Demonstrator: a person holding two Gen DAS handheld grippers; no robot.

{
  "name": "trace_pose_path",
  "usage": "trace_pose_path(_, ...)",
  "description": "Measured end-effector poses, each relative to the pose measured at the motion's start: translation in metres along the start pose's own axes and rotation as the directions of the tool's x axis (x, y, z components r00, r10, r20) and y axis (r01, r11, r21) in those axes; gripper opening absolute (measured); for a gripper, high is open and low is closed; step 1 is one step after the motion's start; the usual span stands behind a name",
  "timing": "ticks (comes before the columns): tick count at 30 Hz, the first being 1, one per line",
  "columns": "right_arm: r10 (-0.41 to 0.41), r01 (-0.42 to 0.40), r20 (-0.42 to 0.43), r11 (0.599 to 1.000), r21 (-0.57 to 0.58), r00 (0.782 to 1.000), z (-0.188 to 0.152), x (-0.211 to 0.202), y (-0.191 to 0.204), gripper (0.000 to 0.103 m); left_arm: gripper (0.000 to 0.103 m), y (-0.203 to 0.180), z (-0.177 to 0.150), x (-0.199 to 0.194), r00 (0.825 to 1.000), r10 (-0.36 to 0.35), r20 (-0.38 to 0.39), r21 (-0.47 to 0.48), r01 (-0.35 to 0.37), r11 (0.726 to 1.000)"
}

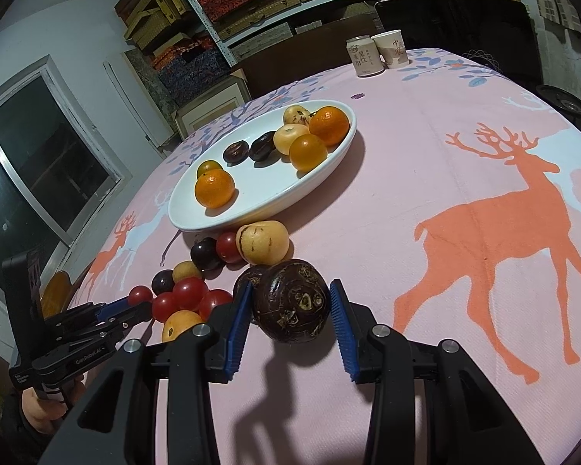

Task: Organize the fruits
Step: 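Grasp a red tomato with the left tool while the right tool grasps a dark brown fruit, then place both fruits on the white plate and open both tools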

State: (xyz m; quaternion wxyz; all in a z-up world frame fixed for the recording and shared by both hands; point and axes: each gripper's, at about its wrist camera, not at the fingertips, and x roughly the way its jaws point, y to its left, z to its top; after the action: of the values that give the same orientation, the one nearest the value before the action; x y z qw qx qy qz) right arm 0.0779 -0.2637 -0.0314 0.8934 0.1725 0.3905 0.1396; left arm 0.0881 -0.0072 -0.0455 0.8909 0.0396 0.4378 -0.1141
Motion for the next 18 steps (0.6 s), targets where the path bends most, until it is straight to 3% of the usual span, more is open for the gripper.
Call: trace_pose_path(18,0.083,-0.079,0.064,0.995,-0.061,0.994,-0.003,-0.016,0.011,0.040,0.029,-0.005,0.000,-0.037,0.995,-0.031,0.095,0.005,0.031,1.000)
